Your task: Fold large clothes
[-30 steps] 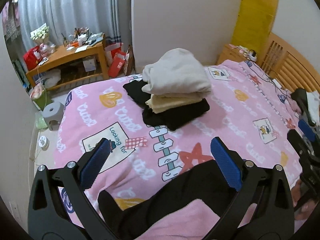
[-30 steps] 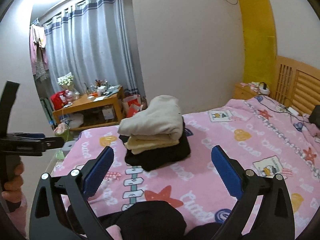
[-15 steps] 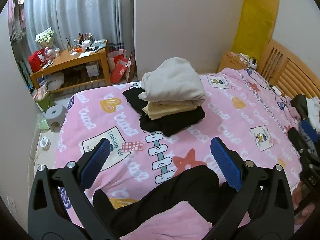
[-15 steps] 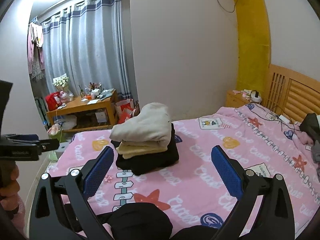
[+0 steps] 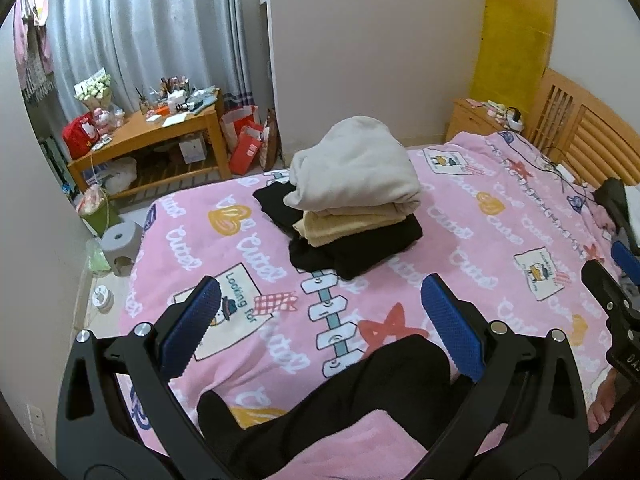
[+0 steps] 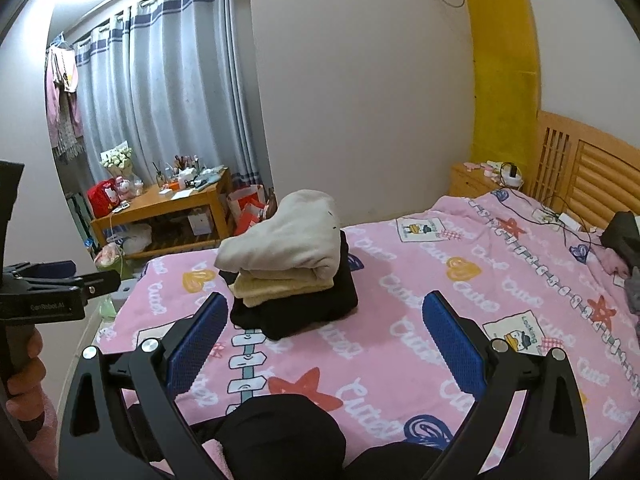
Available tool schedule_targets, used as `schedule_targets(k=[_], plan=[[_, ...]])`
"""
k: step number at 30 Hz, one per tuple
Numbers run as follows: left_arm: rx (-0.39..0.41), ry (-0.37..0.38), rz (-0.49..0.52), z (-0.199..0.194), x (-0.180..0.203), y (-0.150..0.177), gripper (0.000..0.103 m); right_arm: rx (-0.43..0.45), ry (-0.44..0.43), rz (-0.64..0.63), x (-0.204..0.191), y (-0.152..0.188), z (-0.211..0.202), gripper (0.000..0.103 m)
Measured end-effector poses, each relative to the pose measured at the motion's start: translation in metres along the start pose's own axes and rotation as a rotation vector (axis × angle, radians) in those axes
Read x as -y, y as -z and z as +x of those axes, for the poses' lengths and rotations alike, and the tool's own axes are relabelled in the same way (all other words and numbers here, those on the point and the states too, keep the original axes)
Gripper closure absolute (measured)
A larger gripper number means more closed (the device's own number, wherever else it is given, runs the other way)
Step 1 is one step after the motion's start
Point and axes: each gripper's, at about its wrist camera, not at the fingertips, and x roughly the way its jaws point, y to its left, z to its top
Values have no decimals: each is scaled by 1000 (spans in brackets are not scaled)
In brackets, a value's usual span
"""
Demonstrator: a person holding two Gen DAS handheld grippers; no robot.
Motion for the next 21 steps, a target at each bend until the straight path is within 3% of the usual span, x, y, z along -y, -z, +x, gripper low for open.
schedule_targets(k=[21], plan=[[-37,-15,15,4,5,1,5,-60,-4,39,11,8,21,8]])
